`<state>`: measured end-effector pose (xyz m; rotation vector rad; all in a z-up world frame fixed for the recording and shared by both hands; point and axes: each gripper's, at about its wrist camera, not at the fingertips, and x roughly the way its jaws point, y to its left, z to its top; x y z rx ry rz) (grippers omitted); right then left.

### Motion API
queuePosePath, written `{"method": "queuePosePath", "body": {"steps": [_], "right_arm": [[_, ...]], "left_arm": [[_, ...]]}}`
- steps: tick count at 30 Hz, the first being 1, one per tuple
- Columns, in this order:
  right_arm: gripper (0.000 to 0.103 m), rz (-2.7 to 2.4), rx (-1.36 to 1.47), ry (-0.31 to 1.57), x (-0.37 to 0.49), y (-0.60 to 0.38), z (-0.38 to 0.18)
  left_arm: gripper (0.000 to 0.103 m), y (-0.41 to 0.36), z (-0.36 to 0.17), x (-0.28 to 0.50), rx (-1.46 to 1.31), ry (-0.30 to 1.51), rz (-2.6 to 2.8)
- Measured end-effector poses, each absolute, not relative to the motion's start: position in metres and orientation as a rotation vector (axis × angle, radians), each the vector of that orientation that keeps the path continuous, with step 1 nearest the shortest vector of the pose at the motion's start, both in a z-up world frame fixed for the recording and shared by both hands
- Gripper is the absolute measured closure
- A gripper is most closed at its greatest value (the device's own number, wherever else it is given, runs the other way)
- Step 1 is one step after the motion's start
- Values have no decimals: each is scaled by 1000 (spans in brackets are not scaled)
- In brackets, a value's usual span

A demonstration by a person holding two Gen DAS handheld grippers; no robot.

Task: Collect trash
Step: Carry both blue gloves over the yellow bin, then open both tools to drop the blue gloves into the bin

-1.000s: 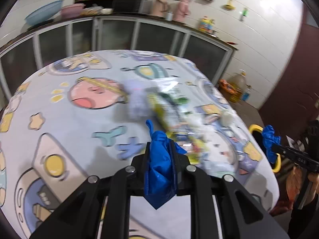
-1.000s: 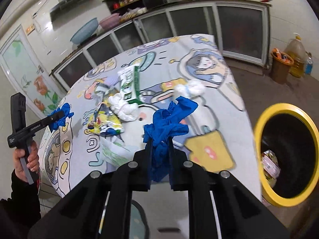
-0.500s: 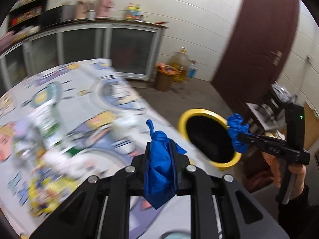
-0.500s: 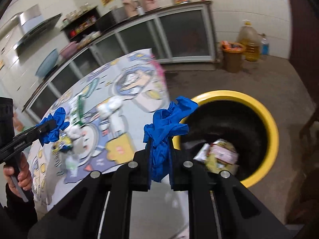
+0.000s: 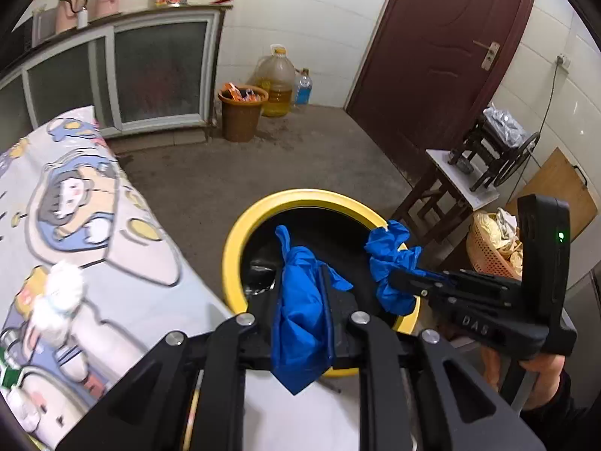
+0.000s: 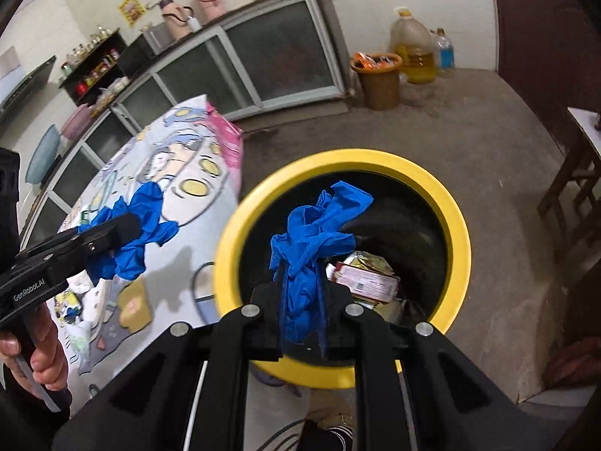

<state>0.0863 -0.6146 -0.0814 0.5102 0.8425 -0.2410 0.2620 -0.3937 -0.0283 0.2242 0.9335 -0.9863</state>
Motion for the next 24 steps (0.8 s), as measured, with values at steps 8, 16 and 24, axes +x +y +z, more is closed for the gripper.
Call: {"method": "queuePosePath", "body": {"steps": [8,16,24], "right_arm": [[90,-281,520,855,89,-632,-92],[88,-313,521,873,86,-641,-93],[77,-343,525,881,80,-644,-91]], "left_arm": [[88,-430,-48,269,225,974,-986],[58,-439,-49,269,191,972,-966],[43,-413,-41,280,121,973,-924]]}}
